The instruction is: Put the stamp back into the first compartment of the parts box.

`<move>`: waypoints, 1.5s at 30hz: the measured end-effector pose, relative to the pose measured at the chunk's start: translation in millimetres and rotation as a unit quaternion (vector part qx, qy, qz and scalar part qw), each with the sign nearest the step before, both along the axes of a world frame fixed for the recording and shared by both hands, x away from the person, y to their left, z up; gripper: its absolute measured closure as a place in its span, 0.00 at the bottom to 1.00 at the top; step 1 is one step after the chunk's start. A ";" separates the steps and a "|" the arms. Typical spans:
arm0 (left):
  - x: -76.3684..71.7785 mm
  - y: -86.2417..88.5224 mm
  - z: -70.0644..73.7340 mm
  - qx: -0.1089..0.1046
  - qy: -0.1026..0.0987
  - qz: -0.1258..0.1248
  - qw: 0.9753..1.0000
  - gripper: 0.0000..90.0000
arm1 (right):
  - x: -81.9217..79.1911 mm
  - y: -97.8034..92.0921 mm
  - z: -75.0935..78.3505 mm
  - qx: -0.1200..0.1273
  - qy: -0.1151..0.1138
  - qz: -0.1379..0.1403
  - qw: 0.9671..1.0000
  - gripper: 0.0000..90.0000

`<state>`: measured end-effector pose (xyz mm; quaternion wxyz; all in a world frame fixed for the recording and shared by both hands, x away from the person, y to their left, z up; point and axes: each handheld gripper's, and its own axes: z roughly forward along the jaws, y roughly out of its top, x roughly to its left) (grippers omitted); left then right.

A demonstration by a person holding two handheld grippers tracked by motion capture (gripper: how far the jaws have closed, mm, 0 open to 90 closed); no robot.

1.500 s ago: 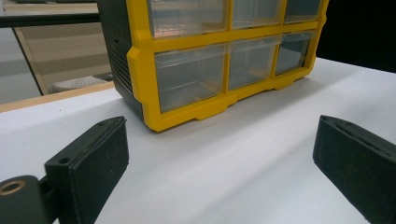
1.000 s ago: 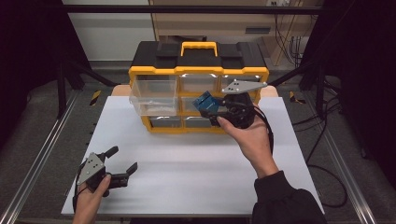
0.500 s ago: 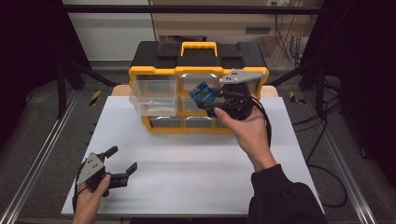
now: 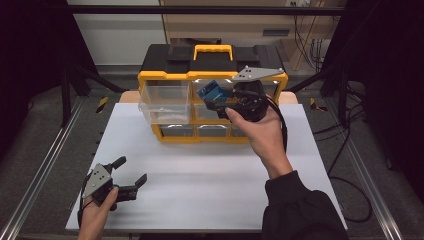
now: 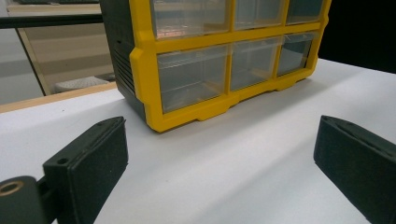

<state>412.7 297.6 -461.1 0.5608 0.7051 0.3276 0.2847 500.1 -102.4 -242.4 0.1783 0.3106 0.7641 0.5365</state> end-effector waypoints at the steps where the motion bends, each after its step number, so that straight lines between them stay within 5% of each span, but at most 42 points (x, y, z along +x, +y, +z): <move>1: 0.0 0.0 0.0 0.000 0.000 0.000 1.000 0.03 | 0.6 1.1 0.5 -0.001 -0.001 0.000 1.000 0.47; 45: 0.5 0.6 0.0 -0.005 0.000 0.003 1.000 0.03 | 13.4 45.8 22.6 0.001 -0.013 0.034 0.999 0.47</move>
